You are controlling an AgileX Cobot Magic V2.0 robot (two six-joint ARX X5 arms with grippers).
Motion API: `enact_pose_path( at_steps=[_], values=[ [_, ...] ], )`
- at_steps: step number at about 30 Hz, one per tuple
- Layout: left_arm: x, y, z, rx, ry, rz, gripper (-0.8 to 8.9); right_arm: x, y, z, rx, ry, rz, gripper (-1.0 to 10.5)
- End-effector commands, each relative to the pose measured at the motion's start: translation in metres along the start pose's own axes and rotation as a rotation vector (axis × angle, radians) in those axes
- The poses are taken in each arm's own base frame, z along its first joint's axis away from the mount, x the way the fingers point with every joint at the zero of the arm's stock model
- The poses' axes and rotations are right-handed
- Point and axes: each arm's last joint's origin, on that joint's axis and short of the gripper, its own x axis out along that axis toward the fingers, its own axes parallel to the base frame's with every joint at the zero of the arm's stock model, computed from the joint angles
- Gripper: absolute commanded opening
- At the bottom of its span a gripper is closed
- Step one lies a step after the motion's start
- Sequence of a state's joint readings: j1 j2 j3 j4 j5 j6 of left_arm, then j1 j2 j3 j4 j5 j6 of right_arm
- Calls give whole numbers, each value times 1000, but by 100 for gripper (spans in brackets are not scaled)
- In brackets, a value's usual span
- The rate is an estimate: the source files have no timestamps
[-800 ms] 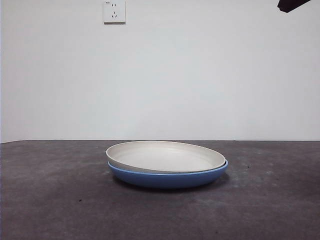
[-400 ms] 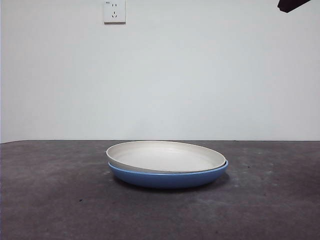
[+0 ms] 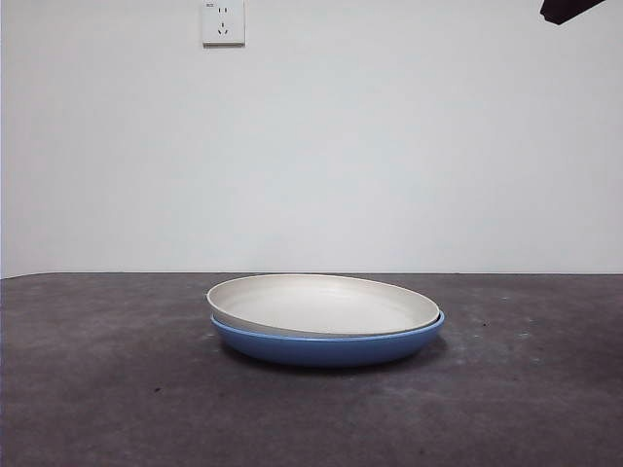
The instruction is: Pick up the white plate, put it on the blue plate, put it on desk
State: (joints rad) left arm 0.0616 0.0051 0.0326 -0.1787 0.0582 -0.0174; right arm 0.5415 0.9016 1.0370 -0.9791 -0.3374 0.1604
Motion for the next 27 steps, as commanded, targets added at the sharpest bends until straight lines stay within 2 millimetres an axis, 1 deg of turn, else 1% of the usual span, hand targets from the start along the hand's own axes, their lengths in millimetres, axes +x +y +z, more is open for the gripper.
enact_pose_path(
  at_steps=[1, 7, 10, 13, 17, 20, 22, 25, 27],
  values=[
    [2, 0, -7, -8, 26, 2, 10, -1, 2, 3, -21, -10, 6, 9],
    [2, 0, -7, -8, 26, 2, 10, -1, 2, 3, -22, -11, 7, 9],
    [2, 0, -7, -8, 26, 2, 10, -8, -1, 1, -27, -45, -11, 9],
    [2, 0, -7, -8, 26, 2, 10, -24, -6, -1, -94, -135, -57, 9],
    [2, 0, -7, -8, 26, 2, 10, -53, -15, -4, -109, -390, -173, 9],
    [2, 0, -7, -8, 27, 2, 10, -66, -23, -16, -128, -575, -286, 9],
    [2, 0, -7, -8, 27, 2, 10, -66, -29, -27, -144, -670, -349, 9],
    [2, 0, -7, -8, 27, 2, 10, -56, -39, -48, -163, -777, -419, 9],
    [2, 0, -7, -8, 27, 2, 10, -42, -49, -65, -167, -838, -480, 9]
  ],
)
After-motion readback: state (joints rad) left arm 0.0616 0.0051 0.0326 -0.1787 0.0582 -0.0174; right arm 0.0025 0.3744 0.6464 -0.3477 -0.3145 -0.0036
